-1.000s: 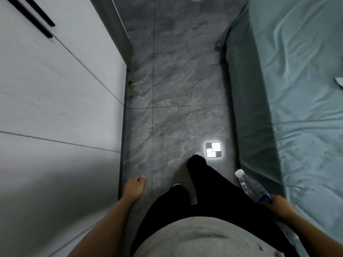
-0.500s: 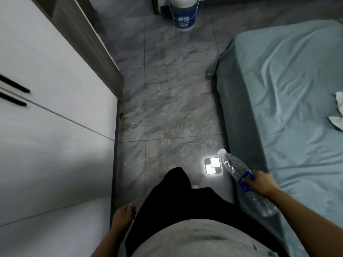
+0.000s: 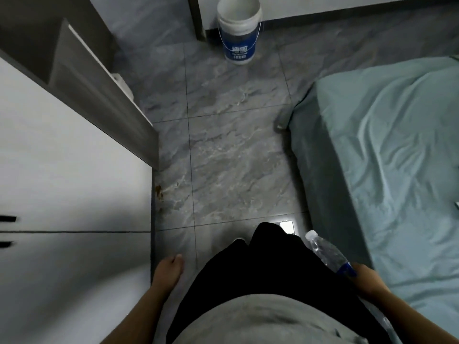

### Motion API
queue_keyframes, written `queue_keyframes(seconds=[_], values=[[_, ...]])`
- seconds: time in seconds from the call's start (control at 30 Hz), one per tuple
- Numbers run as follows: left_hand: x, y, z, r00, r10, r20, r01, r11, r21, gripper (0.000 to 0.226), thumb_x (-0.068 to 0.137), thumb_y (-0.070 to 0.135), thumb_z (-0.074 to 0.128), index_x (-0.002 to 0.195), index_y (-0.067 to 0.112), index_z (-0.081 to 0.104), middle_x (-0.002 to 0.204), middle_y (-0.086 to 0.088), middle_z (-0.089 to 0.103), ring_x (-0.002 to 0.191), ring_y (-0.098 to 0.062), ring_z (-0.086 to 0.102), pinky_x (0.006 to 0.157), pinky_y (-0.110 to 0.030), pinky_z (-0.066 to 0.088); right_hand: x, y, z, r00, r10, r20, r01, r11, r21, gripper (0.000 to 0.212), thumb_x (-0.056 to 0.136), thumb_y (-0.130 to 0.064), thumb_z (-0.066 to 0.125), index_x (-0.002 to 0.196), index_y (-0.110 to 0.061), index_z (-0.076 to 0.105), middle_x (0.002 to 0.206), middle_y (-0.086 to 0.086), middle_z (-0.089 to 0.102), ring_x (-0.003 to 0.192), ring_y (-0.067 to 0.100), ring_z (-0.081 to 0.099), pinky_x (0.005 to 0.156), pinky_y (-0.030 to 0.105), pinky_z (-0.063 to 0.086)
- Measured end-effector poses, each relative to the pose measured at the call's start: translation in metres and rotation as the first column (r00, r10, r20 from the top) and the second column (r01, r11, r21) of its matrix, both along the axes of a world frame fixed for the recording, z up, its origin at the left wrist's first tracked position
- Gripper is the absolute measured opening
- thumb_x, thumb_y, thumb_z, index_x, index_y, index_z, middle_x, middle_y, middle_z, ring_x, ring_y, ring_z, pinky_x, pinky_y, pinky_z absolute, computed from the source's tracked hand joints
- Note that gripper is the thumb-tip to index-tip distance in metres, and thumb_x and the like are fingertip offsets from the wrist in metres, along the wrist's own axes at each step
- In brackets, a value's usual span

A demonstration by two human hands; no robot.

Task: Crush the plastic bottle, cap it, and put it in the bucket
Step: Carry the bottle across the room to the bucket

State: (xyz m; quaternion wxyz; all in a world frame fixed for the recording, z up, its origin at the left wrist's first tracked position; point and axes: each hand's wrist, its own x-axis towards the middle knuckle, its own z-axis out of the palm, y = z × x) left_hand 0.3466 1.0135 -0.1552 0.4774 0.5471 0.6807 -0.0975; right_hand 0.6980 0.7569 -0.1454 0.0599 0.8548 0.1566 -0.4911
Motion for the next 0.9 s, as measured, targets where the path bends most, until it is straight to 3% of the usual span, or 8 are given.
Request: queue_keyframes(seconds=[0.13,0.27,0.4,0.47,0.6,0.73,0.83,0.9], values=[[0.048,0.068,-0.008,0.999,-0.003,0.044,0.004,1.0,-0.023,0.038,0.096,0.018,0.04,0.065,0.006,0.058,0.087,-0.032,0.064,0.087,-0.039,0.062,0.09,-0.052,0.047,0.026,0.028,-0.004,0.998,-0.065,-0.005,0.065,0.997,-0.044,0.022,0.084,-0.013,0.065,0.062,-0.01,0.067,0.068,0.008,0.059,0.085,0.024,0.066,0.066,0.027,0.038],[0.098,0.124,-0.012,0.999,0.009,0.033,-0.009,1.0,0.009,0.039,0.095,0.016,0.042,0.057,0.013,0.054,0.08,-0.027,0.066,0.085,-0.038,0.063,0.089,-0.048,0.048,0.073,0.075,-0.016,0.995,-0.097,0.018,0.098,0.992,-0.075,0.048,0.082,-0.016,0.066,0.041,-0.026,0.044,0.043,-0.008,0.049,0.05,0.012,0.053,0.05,0.025,0.037],[0.134,0.153,-0.002,0.999,0.043,0.015,-0.043,0.999,-0.002,0.045,0.094,0.017,0.045,0.051,0.019,0.055,0.057,-0.007,0.057,0.061,-0.021,0.053,0.069,-0.035,0.041,0.125,0.142,-0.02,0.999,-0.039,0.027,0.041,0.998,-0.044,0.047,0.084,-0.023,0.064,0.041,-0.024,0.045,0.052,0.002,0.058,0.074,0.027,0.067,0.062,0.022,0.036],[0.15,0.163,0.008,0.997,0.074,0.015,-0.073,0.996,-0.06,0.04,0.093,0.016,0.045,0.054,0.013,0.055,0.065,-0.015,0.057,0.066,-0.023,0.051,0.068,-0.033,0.036,0.153,0.185,-0.014,0.999,-0.044,0.023,0.045,0.999,-0.013,0.039,0.085,-0.026,0.063,0.048,-0.022,0.052,0.069,0.012,0.067,0.091,0.031,0.068,0.063,0.025,0.038],[0.173,0.187,0.022,0.993,0.108,-0.042,-0.11,0.993,-0.044,0.039,0.093,0.009,0.044,0.055,0.017,0.051,0.072,-0.012,0.056,0.07,-0.019,0.051,0.068,-0.028,0.037,0.202,0.263,-0.005,0.999,-0.002,0.036,-0.002,0.995,0.104,0.023,0.085,-0.021,0.064,0.095,-0.001,0.069,0.1,0.024,0.071,0.098,0.035,0.065,0.074,0.033,0.047],[0.193,0.222,0.028,0.992,0.057,-0.11,-0.063,0.996,-0.056,0.039,0.093,0.009,0.045,0.058,0.024,0.052,0.058,0.0,0.057,0.071,-0.026,0.057,0.048,-0.01,0.044,0.237,0.325,-0.006,0.999,-0.011,0.03,0.006,0.987,0.159,0.02,0.084,-0.017,0.063,0.096,-0.002,0.068,0.098,0.022,0.071,0.096,0.034,0.066,0.075,0.031,0.047],[0.214,0.263,0.017,0.986,-0.057,-0.158,0.044,0.995,-0.084,0.015,0.096,0.023,0.038,0.095,0.035,0.047,0.115,-0.014,0.064,0.106,-0.021,0.061,0.085,-0.018,0.045,0.259,0.359,-0.013,1.0,-0.022,0.006,0.021,0.992,0.123,0.018,0.084,-0.015,0.062,0.094,-0.002,0.069,0.089,0.017,0.071,0.09,0.03,0.067,0.069,0.025,0.041],[0.232,0.295,0.01,0.975,-0.154,-0.161,0.144,0.987,-0.072,0.032,0.095,0.025,0.038,0.067,0.037,0.029,0.123,-0.013,0.061,0.112,-0.021,0.058,0.09,-0.026,0.042,0.272,0.376,-0.018,0.999,-0.044,0.005,0.044,0.993,0.106,0.018,0.084,-0.015,0.062,0.094,-0.002,0.069,0.09,0.018,0.071,0.084,0.027,0.065,0.068,0.025,0.039]])
